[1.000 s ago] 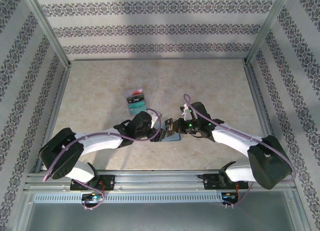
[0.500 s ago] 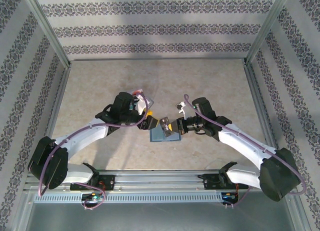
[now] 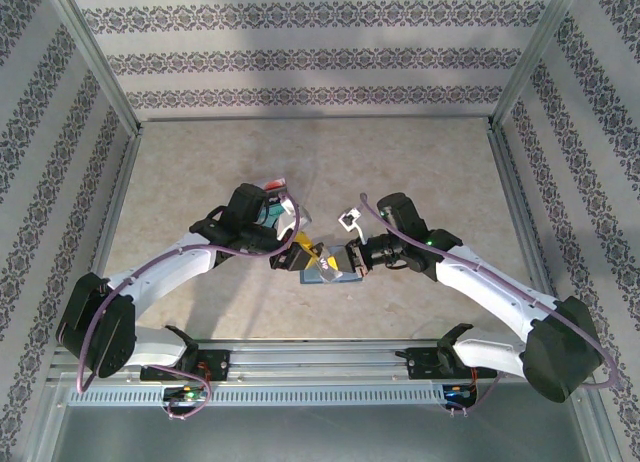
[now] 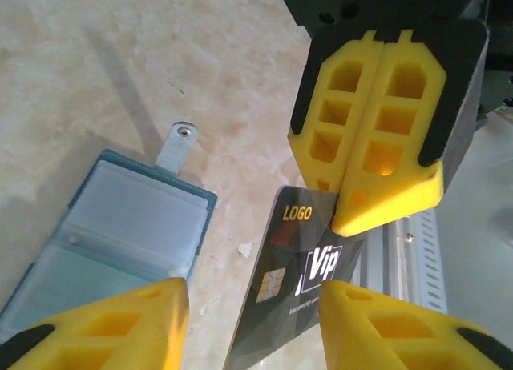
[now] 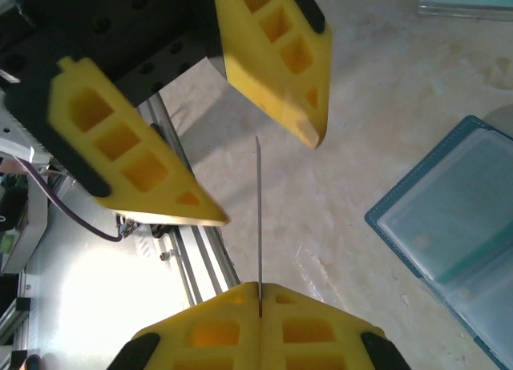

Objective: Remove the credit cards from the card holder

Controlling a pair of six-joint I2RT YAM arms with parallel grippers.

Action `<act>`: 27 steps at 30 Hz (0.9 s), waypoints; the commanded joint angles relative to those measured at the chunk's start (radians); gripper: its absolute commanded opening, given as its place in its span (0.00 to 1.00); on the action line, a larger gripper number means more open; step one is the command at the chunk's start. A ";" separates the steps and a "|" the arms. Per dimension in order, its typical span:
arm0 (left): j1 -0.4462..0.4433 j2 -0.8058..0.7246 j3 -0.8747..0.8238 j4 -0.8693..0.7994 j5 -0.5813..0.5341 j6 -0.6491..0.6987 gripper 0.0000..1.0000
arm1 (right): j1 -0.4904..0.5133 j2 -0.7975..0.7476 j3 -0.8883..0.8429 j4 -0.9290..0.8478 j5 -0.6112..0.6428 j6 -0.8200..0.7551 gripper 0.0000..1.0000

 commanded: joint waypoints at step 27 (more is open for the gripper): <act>0.001 -0.207 -0.317 0.736 -0.125 -0.454 0.00 | -0.108 -0.243 -0.163 0.318 0.098 0.186 0.62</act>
